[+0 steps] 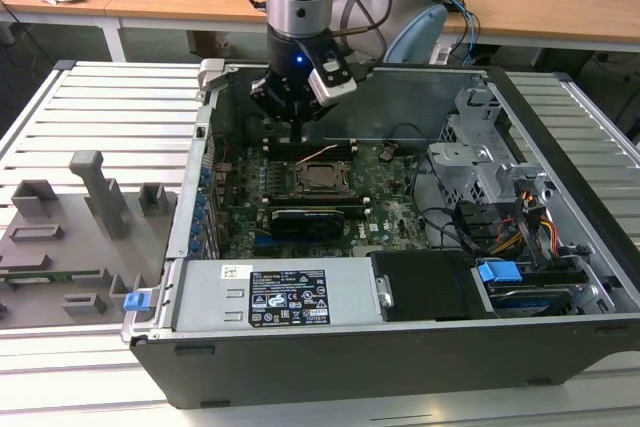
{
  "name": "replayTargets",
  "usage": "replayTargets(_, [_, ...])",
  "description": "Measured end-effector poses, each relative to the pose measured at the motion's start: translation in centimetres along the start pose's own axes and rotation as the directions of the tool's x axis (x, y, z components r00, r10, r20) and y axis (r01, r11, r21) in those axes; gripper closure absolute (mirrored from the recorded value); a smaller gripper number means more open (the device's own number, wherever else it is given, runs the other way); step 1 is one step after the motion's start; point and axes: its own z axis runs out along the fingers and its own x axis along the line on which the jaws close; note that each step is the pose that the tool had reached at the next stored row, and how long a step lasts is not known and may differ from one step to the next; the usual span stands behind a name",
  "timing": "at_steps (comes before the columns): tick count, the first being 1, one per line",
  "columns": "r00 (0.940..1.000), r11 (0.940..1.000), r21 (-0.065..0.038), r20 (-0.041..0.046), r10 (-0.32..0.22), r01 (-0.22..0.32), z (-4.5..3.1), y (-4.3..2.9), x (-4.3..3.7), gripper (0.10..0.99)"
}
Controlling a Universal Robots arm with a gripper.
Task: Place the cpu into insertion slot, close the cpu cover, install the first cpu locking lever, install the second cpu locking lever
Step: 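Install the first cpu locking lever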
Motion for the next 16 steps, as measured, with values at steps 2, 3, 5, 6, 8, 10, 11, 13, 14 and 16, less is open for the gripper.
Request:
replayTargets(2, [1.0000, 1.0000, -0.005, 0.0000, 0.000, 0.000, 0.02, 0.00, -0.05, 0.980])
replayTargets(3, [1.0000, 0.9999, -0.015, -0.0001, 0.000, 0.000, 0.03, 0.00, -0.06, 0.980])
replayTargets(5, [1.0000, 0.9994, -0.036, -0.0001, 0.001, -0.001, 0.11, 0.00, -0.06, 0.980])
replayTargets(6, [1.0000, 0.9991, -0.042, 0.0002, 0.001, -0.001, 0.24, -0.01, -0.08, 0.980])
replayTargets(8, [1.0000, 0.9991, -0.043, -0.0002, 0.001, -0.001, 0.72, -0.12, -0.15, 0.980])
replayTargets(10, [1.0000, 0.9991, -0.043, -0.0002, 0.000, 0.000, 1.21, -0.14, -0.41, 0.980])
replayTargets(11, [1.0000, 0.9990, -0.043, -0.0005, -0.008, 0.008, 1.53, -0.15, -0.63, 0.980])
replayTargets(13, [0.9997, 0.9987, -0.043, -0.0011, -0.026, 0.025, 1.72, -0.15, -0.81, 0.980])
replayTargets(14, [0.9995, 0.9985, -0.043, -0.0018, -0.032, 0.032, 1.88, -0.14, -1.18, 0.980])
replayTargets(16, [0.9992, 0.9982, -0.043, -0.0021, -0.041, 0.041, 2.06, -0.11, -1.53, 0.980])
